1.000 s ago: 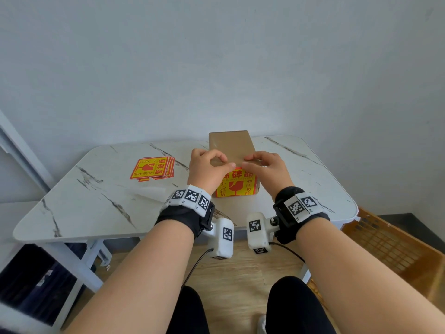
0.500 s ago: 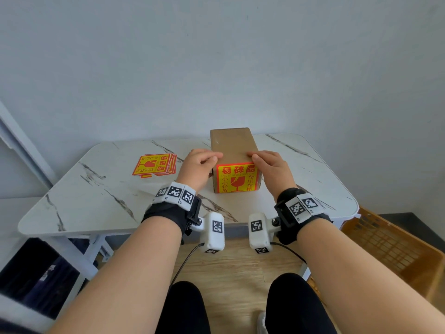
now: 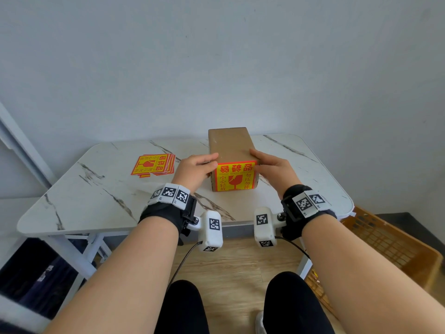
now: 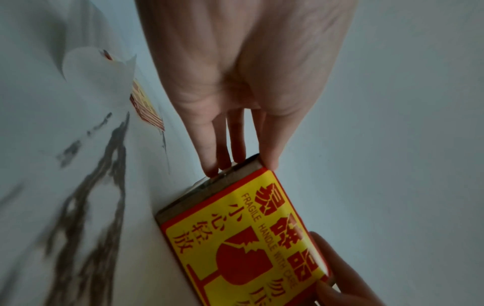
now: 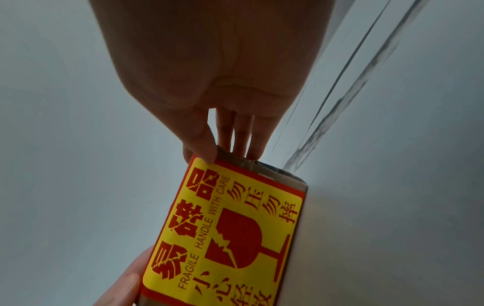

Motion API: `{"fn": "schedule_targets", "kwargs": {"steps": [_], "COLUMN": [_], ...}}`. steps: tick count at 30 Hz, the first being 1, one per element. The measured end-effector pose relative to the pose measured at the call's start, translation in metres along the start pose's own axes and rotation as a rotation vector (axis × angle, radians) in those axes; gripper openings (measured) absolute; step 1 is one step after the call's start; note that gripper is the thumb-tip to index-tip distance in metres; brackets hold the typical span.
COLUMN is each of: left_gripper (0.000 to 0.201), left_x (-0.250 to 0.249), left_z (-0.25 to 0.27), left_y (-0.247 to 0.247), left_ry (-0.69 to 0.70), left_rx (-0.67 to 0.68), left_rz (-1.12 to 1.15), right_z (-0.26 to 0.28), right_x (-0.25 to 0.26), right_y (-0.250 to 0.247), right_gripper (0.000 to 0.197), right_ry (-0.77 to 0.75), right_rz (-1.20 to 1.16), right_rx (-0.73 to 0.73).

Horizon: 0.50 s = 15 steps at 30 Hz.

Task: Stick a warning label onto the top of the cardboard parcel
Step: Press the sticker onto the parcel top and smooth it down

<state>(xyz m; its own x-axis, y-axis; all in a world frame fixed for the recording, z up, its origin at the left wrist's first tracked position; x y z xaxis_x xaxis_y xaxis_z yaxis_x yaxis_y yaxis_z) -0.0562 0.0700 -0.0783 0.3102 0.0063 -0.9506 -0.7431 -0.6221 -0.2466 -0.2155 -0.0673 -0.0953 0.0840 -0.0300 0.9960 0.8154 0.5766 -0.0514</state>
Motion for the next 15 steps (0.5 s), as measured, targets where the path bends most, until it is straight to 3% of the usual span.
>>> {"fn": "schedule_targets", "kwargs": {"steps": [3,5,7,8,12,15], "left_gripper": [0.042,0.064,0.092,0.095,0.056,0.046], "left_x": [-0.002,0.001,0.012,0.019,0.007,-0.011], "left_z": [0.004,0.007,0.01,0.008,0.01,0.006], "left_y": [0.001,0.005,0.011,0.013,0.013,0.006], "left_ry": [-0.058,-0.115,-0.192,-0.218,-0.148,-0.046], "left_rx": [-0.001,0.02,0.058,0.079,0.021,-0.067], "left_rz": [0.059,0.04,-0.016,-0.053,-0.197,-0.214], "right_z": [0.003,0.005,0.004,0.004,0.006,0.007], "right_x": [-0.005,-0.013,-0.021,-0.023,-0.011,0.012], "right_y": [0.002,0.004,0.007,0.009,0.009,0.009], "right_gripper": [0.071,0.076,0.066,0.056,0.038,0.037], "right_ry": [0.003,0.045,0.105,0.114,0.051,-0.031], "right_rz": [0.052,0.143,0.272,0.338,0.437,0.394], "right_rx": [-0.016,-0.064,-0.09,-0.094,-0.165,-0.208]}}
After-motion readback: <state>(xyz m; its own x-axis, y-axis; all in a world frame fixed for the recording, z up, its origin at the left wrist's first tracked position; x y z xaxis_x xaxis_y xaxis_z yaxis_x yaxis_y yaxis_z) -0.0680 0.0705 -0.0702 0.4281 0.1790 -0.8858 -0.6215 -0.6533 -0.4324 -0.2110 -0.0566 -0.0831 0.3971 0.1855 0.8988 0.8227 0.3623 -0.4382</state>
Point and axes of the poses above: each hand's wrist, its own z-axis away from the middle knuckle, its own y-axis out of the palm, x = y × z, the point moved 3 cm from there along -z, towards the middle knuckle, and after that the axes turned 8 degrees about y, right-handed, at the moved point
